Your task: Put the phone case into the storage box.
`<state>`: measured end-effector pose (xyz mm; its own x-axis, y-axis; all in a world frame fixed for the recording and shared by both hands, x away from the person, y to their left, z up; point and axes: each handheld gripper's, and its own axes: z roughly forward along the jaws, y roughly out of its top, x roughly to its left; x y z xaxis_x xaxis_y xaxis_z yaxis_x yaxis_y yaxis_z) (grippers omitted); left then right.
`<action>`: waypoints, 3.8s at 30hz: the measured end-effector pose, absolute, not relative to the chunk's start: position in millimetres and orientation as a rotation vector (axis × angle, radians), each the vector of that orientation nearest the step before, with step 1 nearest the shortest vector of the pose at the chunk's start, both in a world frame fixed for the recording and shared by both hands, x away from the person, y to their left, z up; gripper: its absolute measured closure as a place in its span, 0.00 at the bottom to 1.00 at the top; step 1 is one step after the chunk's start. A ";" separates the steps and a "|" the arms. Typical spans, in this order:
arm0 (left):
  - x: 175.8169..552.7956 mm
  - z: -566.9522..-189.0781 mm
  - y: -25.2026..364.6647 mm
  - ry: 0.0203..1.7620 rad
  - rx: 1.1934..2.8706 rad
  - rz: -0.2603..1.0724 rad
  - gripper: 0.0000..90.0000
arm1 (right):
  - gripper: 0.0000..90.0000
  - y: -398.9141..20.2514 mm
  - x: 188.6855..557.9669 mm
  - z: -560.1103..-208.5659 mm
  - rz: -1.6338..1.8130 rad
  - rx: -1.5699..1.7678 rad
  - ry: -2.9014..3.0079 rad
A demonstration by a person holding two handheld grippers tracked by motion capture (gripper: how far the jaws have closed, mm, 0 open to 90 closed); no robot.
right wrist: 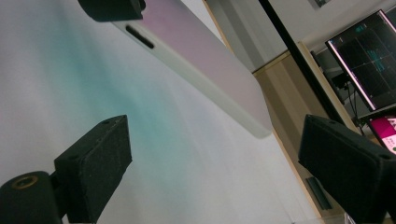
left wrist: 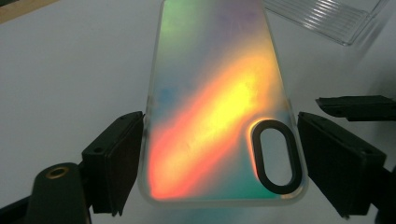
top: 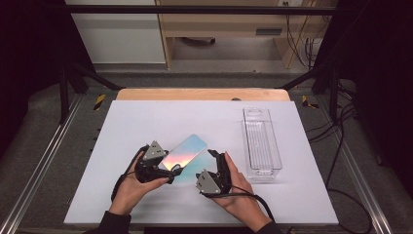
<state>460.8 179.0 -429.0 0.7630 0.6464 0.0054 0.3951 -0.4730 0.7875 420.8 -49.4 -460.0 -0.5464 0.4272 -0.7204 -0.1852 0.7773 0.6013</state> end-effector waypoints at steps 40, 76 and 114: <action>496.2 -358.4 130.4 0.647 2.334 0.355 0.19 | 0.40 -48.1 437.6 -426.9 0.633 -0.093 1.883; 495.2 -349.7 148.1 0.713 2.224 0.268 0.19 | 0.91 -33.5 426.0 -427.6 0.547 -0.257 1.740; 449.4 -430.0 252.5 0.921 1.636 0.647 0.06 | 0.91 -44.8 426.9 -448.1 0.493 -0.205 1.815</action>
<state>449.4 252.5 -430.0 0.5495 0.8341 -0.0482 0.2380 -0.1010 0.9660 426.9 -44.8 -448.1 -0.3002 0.1111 -0.9474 -0.3839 0.8951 0.2266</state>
